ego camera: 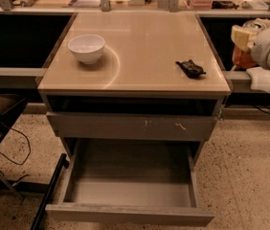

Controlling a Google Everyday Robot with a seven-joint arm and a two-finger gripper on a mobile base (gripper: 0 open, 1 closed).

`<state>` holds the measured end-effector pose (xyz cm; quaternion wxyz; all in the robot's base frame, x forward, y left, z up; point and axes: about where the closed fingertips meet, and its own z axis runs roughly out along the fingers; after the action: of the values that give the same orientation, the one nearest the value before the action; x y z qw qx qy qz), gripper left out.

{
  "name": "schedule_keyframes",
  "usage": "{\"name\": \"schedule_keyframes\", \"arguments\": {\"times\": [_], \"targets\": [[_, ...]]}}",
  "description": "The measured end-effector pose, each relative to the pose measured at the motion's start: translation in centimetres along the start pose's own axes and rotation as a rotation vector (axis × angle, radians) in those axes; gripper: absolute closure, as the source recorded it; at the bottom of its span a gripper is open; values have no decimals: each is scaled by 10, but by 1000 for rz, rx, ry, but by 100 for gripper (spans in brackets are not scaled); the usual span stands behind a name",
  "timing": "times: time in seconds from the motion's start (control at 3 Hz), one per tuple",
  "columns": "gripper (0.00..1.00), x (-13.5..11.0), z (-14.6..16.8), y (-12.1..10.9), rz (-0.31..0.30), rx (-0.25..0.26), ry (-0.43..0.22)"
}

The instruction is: Pick coke can from middle drawer and place on counter

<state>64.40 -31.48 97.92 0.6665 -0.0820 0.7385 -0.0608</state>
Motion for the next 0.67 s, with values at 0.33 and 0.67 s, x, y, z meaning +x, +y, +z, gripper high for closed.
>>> {"name": "schedule_keyframes", "arguments": {"times": [0.33,0.67], "targets": [[100,-34,39,62,18,-136,-29],[100,-53,64,125,52,-299,-47]]}}
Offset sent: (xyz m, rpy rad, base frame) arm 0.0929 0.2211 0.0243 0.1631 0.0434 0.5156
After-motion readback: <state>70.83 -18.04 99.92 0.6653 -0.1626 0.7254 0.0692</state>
